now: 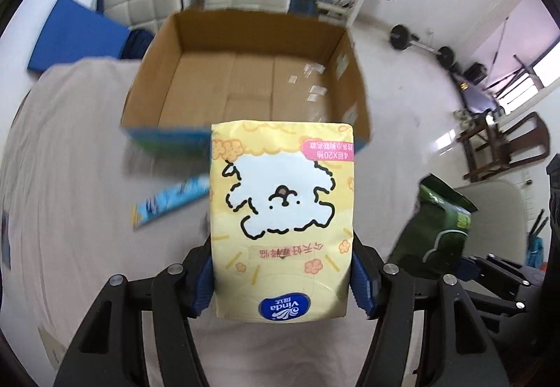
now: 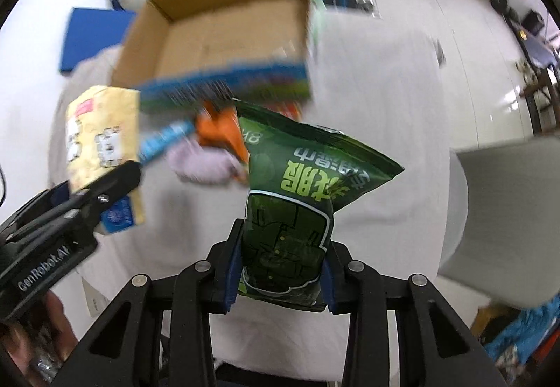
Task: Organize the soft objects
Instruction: 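Carry both items into the cardboard box and open both tools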
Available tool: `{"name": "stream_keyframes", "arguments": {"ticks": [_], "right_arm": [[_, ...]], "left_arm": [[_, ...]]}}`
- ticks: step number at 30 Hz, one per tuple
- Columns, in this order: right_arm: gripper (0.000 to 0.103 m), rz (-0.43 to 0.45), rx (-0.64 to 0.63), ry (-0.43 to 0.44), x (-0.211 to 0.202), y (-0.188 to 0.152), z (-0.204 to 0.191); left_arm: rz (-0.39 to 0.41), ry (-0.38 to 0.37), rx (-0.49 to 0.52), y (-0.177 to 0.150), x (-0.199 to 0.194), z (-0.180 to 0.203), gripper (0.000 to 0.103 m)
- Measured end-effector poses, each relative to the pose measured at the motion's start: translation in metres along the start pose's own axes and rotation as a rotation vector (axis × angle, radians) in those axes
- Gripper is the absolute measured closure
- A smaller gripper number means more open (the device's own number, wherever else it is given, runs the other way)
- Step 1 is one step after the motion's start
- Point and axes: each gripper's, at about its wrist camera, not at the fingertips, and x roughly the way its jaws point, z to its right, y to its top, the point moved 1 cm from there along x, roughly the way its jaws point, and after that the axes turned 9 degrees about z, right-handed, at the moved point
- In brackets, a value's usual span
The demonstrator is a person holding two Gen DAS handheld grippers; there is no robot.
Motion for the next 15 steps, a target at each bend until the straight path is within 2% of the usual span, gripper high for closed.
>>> {"name": "stream_keyframes", "arguments": {"ticks": [3, 8, 11, 15], "right_arm": [[0.064, 0.062, -0.017, 0.008, -0.018, 0.039, -0.011], [0.064, 0.114, -0.036, -0.018, -0.013, 0.112, -0.035], [0.064, 0.103, -0.038, -0.022, 0.010, 0.156, -0.045], [0.064, 0.057, -0.047, -0.037, 0.060, 0.201, -0.056]], "left_arm": [[0.008, -0.039, 0.003, 0.038, 0.007, -0.003, 0.042], [-0.006, -0.080, -0.001, 0.095, 0.031, -0.020, 0.042], [-0.044, -0.102, -0.007, 0.132, 0.064, -0.033, 0.043], [-0.097, -0.114, -0.017, 0.166, 0.102, -0.047, 0.042]]}}
